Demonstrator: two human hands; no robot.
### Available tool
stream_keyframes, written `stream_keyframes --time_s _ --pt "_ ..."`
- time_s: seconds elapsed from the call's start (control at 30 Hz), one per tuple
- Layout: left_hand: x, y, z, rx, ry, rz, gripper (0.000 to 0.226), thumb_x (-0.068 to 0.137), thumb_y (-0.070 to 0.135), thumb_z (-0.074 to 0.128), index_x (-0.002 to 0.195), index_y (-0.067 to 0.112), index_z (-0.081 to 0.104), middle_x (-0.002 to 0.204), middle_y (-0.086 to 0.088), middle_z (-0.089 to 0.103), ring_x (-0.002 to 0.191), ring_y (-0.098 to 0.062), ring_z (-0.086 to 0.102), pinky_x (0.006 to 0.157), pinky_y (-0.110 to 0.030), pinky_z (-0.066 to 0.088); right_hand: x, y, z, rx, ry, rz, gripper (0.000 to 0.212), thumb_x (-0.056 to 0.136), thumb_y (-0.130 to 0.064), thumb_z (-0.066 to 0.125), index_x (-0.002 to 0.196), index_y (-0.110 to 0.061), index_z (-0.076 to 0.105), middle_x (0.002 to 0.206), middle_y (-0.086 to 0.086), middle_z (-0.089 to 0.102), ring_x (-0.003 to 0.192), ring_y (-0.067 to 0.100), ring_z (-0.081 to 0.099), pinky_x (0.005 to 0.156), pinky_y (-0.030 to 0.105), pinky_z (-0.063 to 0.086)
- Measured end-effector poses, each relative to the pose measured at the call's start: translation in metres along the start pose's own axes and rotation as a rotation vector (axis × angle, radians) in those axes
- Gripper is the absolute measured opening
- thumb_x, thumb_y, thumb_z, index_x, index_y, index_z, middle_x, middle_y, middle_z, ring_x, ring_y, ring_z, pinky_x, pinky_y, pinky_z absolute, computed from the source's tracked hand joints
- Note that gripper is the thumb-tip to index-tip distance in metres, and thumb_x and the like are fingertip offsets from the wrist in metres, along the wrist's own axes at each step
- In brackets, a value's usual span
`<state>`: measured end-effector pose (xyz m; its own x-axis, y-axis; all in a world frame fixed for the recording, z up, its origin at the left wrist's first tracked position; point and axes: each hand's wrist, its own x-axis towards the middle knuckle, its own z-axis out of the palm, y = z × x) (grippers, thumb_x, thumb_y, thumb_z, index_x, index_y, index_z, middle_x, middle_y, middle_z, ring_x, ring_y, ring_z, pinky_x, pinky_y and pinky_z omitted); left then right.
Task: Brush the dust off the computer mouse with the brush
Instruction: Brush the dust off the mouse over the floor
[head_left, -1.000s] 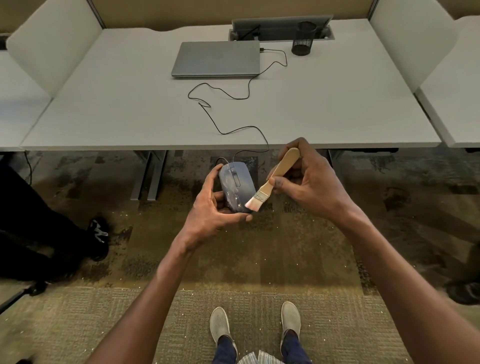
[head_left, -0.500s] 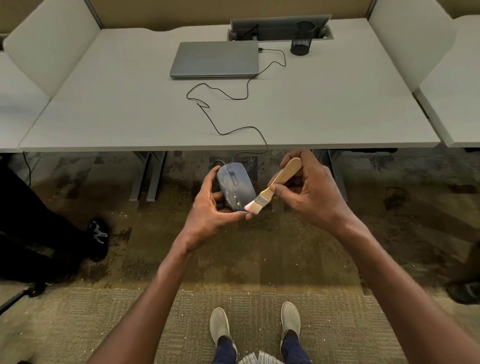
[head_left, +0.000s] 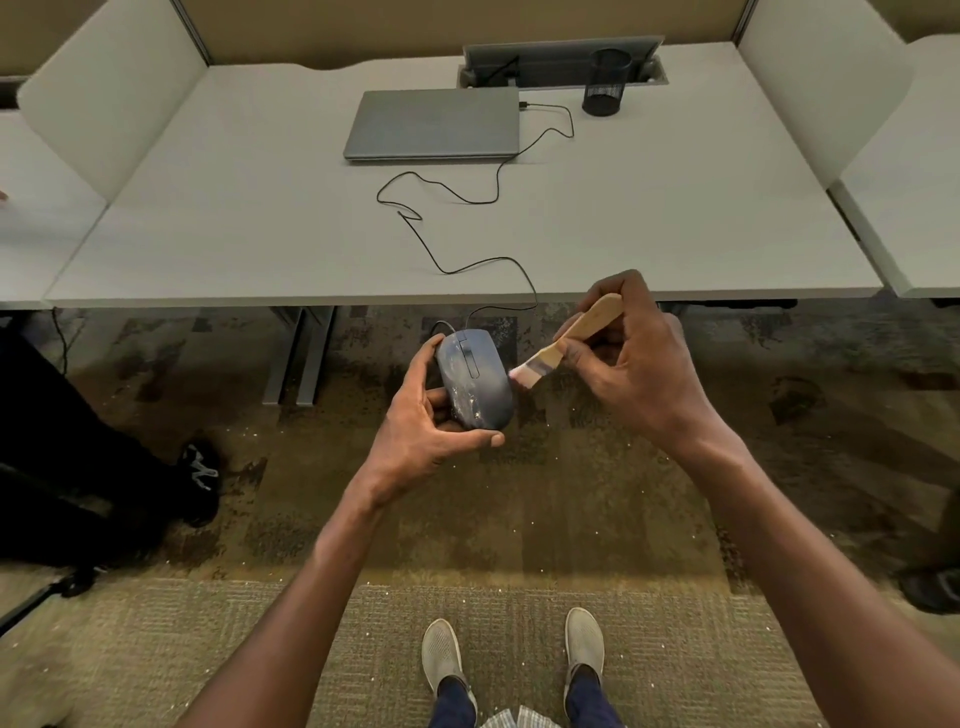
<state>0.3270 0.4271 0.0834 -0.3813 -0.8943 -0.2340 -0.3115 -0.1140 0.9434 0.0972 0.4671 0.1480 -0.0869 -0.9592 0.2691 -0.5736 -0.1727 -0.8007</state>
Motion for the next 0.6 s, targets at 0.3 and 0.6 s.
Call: stream_keyframes --time_s 0.3,0.6 --pt "-0.001 0.001 0.001 0.029 -0.025 0.012 0.129 0.060 0.009 0.093 0.158 0.031 0.013 0.151 -0.001 0.043 0.118 -0.008 0.057 0.106 -0.045 0.051 0.013 -0.006 0.005 -0.034 -0.049 -0.035 0.045 0.089 -0.009 0.075 0.123 -0.014 0.046 0.097 0.003 0.071 0.087 0.013 0.073 0.078 0.033 0.062" --pt "-0.003 -0.001 -0.003 -0.020 -0.040 0.000 0.130 0.058 0.008 0.093 0.158 0.032 0.013 0.152 -0.004 0.044 0.121 -0.013 0.060 0.101 -0.043 0.055 0.022 -0.018 0.011 0.021 -0.147 -0.072 0.055 0.089 -0.007 0.074 0.133 -0.015 0.042 0.097 0.009 0.073 0.090 0.018 0.075 0.082 0.035 0.063"
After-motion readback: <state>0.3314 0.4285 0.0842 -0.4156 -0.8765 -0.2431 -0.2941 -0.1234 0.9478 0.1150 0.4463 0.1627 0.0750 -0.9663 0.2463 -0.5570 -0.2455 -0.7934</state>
